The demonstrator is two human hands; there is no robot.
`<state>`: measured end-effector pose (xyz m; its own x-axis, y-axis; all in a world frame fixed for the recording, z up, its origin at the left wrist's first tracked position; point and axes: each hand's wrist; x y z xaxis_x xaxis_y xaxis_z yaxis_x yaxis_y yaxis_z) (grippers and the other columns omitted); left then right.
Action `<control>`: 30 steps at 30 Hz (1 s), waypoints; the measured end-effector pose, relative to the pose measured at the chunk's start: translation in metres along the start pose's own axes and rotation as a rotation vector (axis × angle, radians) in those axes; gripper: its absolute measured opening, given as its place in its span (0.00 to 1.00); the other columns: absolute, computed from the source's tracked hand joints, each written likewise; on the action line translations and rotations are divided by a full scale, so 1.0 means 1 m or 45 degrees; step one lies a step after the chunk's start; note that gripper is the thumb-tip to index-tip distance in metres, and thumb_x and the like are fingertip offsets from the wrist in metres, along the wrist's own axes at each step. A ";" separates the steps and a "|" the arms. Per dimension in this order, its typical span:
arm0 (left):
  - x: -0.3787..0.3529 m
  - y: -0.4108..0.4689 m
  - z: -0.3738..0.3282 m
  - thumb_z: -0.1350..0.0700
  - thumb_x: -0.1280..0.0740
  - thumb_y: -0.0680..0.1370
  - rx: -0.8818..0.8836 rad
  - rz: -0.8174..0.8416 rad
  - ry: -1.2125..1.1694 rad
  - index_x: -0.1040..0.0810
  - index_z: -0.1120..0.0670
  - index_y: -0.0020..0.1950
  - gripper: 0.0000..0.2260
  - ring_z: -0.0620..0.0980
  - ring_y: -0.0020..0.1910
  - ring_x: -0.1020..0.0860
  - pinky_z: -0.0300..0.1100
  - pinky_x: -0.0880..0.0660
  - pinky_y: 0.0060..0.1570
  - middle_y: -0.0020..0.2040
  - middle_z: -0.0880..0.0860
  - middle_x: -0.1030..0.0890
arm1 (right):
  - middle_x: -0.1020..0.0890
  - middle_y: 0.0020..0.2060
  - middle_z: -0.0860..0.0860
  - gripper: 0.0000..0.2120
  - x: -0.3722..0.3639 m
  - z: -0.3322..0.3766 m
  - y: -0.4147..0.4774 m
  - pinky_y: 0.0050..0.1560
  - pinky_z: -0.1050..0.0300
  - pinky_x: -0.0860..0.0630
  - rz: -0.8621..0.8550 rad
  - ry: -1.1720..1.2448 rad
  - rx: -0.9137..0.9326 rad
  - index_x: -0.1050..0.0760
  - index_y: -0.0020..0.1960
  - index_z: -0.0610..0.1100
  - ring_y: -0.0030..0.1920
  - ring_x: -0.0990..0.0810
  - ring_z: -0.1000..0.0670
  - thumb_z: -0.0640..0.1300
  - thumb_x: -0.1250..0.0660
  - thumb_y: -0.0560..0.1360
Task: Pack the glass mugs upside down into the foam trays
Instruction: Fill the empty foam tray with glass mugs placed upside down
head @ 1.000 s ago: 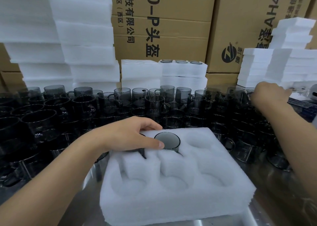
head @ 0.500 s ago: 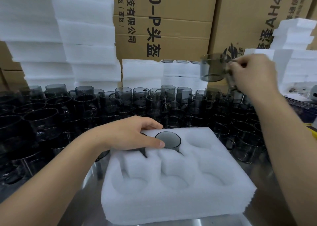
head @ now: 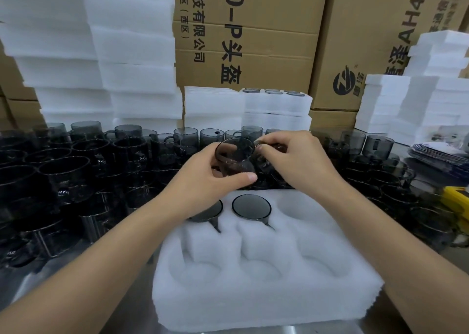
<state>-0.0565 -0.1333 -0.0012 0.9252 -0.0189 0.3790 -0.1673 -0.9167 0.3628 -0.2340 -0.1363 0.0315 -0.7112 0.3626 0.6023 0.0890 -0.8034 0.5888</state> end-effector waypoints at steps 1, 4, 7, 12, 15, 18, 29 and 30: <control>-0.001 0.000 0.001 0.42 0.21 0.62 -0.010 -0.030 -0.016 0.25 0.42 0.55 0.24 0.38 0.44 0.19 0.38 0.24 0.49 0.43 0.40 0.17 | 0.18 0.37 0.63 0.07 0.003 -0.002 0.001 0.41 0.76 0.30 0.061 0.051 -0.013 0.17 0.45 0.55 0.39 0.21 0.64 0.44 0.32 0.74; 0.000 0.002 0.002 0.42 0.22 0.63 0.011 -0.149 -0.098 0.25 0.42 0.52 0.22 0.39 0.42 0.19 0.42 0.23 0.47 0.41 0.37 0.18 | 0.15 0.40 0.59 0.14 0.015 -0.010 0.004 0.49 0.56 0.21 0.184 0.157 -0.098 0.19 0.47 0.61 0.45 0.17 0.51 0.42 0.35 0.74; 0.001 0.002 0.001 0.44 0.23 0.66 0.075 -0.206 -0.199 0.26 0.43 0.53 0.20 0.43 0.45 0.18 0.40 0.20 0.44 0.42 0.39 0.17 | 0.17 0.41 0.64 0.19 0.020 -0.019 0.006 0.46 0.58 0.22 0.244 0.112 -0.066 0.23 0.58 0.59 0.44 0.17 0.53 0.38 0.38 0.76; -0.001 0.000 -0.001 0.46 0.24 0.66 0.116 -0.192 -0.199 0.26 0.44 0.54 0.20 0.43 0.45 0.18 0.43 0.20 0.50 0.43 0.43 0.16 | 0.20 0.40 0.57 0.17 0.016 -0.028 0.005 0.33 0.67 0.30 0.409 -0.233 0.016 0.37 0.59 0.55 0.37 0.24 0.59 0.40 0.36 0.77; 0.000 -0.001 -0.002 0.45 0.23 0.66 0.120 -0.177 -0.176 0.26 0.44 0.55 0.21 0.42 0.45 0.18 0.46 0.21 0.53 0.43 0.43 0.16 | 0.22 0.42 0.58 0.14 0.015 -0.032 0.007 0.39 0.69 0.32 0.375 -0.298 0.032 0.35 0.54 0.53 0.43 0.24 0.57 0.41 0.32 0.76; -0.001 -0.002 -0.003 0.45 0.23 0.65 0.113 -0.162 -0.179 0.26 0.44 0.54 0.21 0.38 0.41 0.19 0.45 0.21 0.52 0.41 0.41 0.16 | 0.23 0.40 0.61 0.13 0.015 -0.035 0.007 0.45 0.63 0.31 0.336 -0.339 0.040 0.26 0.58 0.51 0.47 0.24 0.54 0.41 0.31 0.76; -0.002 -0.002 -0.001 0.64 0.21 0.65 -0.072 -0.020 -0.113 0.27 0.42 0.54 0.26 0.35 0.42 0.19 0.24 0.28 0.42 0.52 0.43 0.20 | 0.16 0.51 0.51 0.16 0.004 -0.044 0.008 0.49 0.68 0.37 0.218 -0.433 0.189 0.23 0.63 0.50 0.48 0.27 0.54 0.44 0.33 0.77; -0.002 -0.002 -0.001 0.65 0.22 0.65 -0.091 -0.011 -0.095 0.27 0.42 0.54 0.27 0.34 0.43 0.20 0.23 0.29 0.42 0.52 0.42 0.20 | 0.16 0.50 0.51 0.15 0.004 -0.044 0.008 0.50 0.65 0.37 0.219 -0.448 0.215 0.23 0.64 0.50 0.49 0.29 0.53 0.44 0.33 0.77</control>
<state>-0.0578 -0.1310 -0.0019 0.9491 -0.0432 0.3119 -0.1805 -0.8862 0.4267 -0.2665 -0.1620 0.0148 -0.3970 0.3926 0.8296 0.3193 -0.7883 0.5259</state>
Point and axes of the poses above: each hand's wrist, its own y-axis towards the middle knuckle, its own x-axis out of the back of the hand, z = x × y
